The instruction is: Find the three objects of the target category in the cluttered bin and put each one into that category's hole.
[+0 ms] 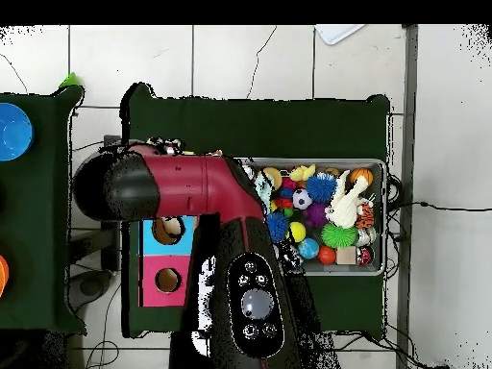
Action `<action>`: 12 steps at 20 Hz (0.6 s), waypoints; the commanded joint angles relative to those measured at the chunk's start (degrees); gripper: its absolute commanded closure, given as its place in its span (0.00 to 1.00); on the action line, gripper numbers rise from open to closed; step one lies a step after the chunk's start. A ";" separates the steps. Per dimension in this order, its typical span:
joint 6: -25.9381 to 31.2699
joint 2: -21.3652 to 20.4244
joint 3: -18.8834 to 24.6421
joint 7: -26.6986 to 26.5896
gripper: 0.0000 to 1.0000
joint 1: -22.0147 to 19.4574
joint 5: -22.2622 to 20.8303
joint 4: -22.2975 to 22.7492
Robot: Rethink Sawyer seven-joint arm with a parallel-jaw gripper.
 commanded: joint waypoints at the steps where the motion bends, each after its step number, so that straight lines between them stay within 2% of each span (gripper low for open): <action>1: -3.37 3.13 -0.93 14.88 1.00 0.00 2.30 9.99; 12: -10.86 4.29 -0.27 13.51 1.00 -1.50 2.42 15.56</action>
